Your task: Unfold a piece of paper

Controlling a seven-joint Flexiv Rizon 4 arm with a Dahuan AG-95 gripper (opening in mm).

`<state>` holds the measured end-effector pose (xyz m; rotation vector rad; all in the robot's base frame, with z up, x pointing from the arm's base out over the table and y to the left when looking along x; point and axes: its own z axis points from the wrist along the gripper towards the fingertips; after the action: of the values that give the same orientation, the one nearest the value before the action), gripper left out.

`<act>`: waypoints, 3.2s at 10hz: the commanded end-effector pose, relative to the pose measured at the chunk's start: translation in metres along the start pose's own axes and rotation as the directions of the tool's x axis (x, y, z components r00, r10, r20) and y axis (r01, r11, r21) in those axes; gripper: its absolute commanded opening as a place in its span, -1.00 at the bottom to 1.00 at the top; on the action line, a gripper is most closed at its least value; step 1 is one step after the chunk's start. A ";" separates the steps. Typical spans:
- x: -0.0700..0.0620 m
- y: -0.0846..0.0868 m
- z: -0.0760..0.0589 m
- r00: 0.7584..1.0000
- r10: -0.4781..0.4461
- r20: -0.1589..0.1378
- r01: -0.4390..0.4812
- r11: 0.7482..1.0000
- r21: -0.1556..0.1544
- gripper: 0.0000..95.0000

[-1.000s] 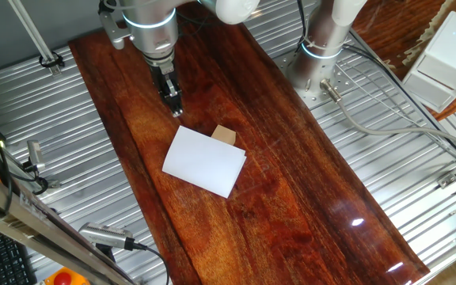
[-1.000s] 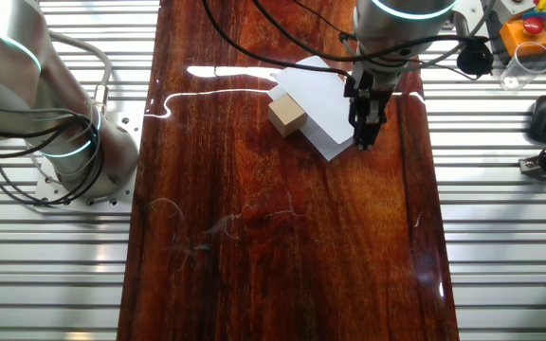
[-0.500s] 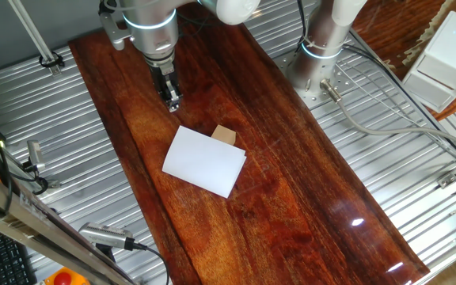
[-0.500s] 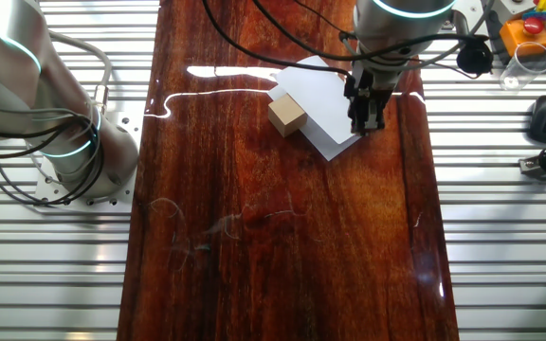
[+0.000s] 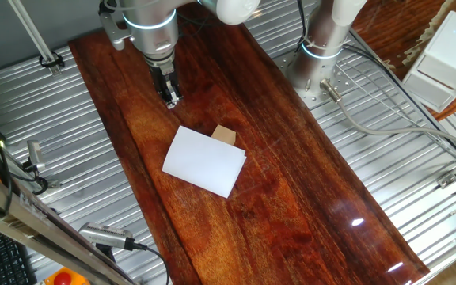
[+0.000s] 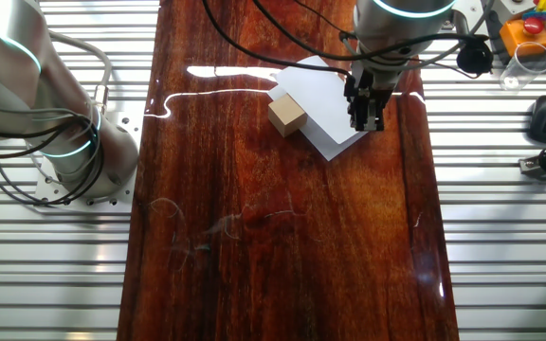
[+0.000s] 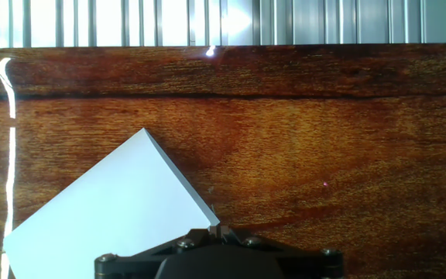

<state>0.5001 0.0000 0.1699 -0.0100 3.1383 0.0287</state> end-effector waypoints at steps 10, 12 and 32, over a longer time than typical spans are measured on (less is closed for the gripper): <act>0.000 0.000 0.000 1.000 -0.002 0.000 0.002 1.000 0.001 -1.00; 0.000 0.000 0.000 1.000 -0.018 0.000 0.018 1.000 0.001 -1.00; -0.021 -0.013 0.057 0.879 -0.477 0.004 0.477 0.879 -0.009 -1.00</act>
<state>0.5219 -0.0117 0.1124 -0.6968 3.0494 0.0418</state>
